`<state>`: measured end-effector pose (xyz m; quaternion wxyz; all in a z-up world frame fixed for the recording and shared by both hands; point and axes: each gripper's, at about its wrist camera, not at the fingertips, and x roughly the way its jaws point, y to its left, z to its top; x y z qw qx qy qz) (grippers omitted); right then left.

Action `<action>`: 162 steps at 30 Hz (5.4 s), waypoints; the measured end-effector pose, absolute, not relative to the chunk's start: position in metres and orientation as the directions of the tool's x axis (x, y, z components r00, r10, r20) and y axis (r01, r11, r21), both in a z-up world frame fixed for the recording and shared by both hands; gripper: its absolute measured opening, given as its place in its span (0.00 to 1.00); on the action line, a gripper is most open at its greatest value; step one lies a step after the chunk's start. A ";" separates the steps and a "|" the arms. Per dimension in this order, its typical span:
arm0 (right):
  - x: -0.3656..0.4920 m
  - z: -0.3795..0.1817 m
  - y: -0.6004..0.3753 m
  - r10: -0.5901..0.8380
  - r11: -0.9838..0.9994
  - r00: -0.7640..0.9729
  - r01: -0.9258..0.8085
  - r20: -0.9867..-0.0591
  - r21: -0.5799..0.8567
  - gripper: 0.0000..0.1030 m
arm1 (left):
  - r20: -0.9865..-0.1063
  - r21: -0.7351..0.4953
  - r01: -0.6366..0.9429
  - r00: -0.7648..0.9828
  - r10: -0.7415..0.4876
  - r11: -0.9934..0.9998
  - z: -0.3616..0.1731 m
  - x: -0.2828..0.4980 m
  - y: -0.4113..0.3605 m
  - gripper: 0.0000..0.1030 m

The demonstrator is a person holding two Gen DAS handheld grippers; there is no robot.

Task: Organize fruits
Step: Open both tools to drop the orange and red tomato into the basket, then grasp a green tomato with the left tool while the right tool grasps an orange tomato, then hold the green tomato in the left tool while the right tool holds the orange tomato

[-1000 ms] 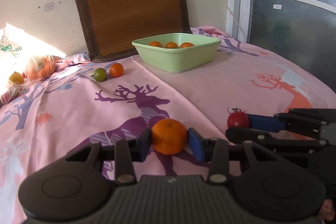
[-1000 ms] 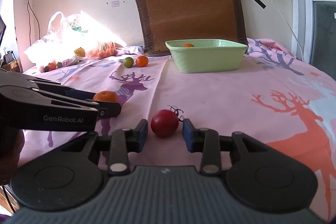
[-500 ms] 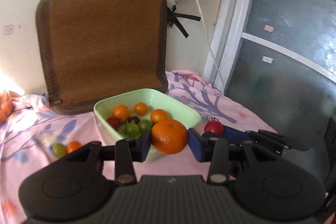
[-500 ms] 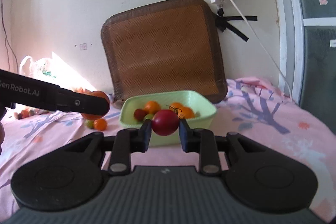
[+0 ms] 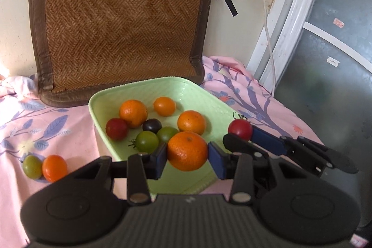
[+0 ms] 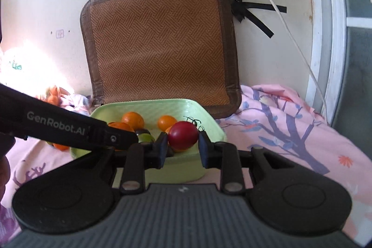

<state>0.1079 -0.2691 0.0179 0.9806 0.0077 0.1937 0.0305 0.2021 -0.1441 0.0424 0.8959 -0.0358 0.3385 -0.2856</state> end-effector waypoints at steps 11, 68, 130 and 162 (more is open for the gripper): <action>0.085 0.027 -0.268 0.059 0.997 0.943 -0.040 -0.329 0.065 0.32 | -0.518 -0.241 0.499 0.659 -0.545 0.833 0.061 0.166 -0.099 0.45; 0.177 0.005 -0.107 0.283 0.951 0.746 -0.299 -0.603 0.077 0.35 | -0.543 -0.221 0.182 0.793 -0.276 0.958 0.003 0.107 0.063 0.46; -0.043 0.009 -0.196 0.185 0.982 0.869 -0.143 -0.459 0.126 0.32 | -0.536 -0.105 0.526 0.685 -0.494 0.844 0.013 0.019 -0.025 0.29; -0.058 -0.012 -0.184 0.130 0.991 0.871 -0.122 -0.473 0.049 0.37 | -0.575 -0.079 0.506 0.681 -0.454 0.859 -0.002 0.014 -0.040 0.37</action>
